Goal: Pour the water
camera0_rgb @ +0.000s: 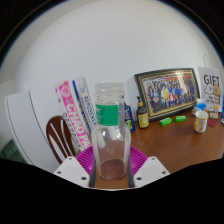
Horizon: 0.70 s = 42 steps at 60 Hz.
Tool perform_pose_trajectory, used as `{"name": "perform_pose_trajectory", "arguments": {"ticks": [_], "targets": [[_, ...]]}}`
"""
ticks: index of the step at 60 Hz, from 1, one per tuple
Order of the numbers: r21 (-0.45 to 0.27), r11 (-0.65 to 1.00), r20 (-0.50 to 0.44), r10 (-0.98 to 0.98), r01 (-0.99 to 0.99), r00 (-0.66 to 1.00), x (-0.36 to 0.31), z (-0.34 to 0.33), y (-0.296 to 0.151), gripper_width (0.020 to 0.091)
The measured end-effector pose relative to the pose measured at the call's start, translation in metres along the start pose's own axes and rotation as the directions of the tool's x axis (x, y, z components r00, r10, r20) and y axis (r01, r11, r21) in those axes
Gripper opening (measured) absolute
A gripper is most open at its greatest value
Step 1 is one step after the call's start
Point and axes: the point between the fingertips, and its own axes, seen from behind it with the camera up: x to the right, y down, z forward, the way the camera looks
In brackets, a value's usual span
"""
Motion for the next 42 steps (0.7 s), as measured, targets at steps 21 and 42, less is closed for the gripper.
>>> {"name": "perform_pose_trajectory", "arguments": {"ticks": [21,42], "targets": [[0.02,0.638,0.26,0.74,-0.77,0.62,0.069,0.005,-0.158,0.0439],[-0.119,-0.087,0.302,0.946,-0.989,-0.12,0.211,0.04,-0.194,0.044]]}}
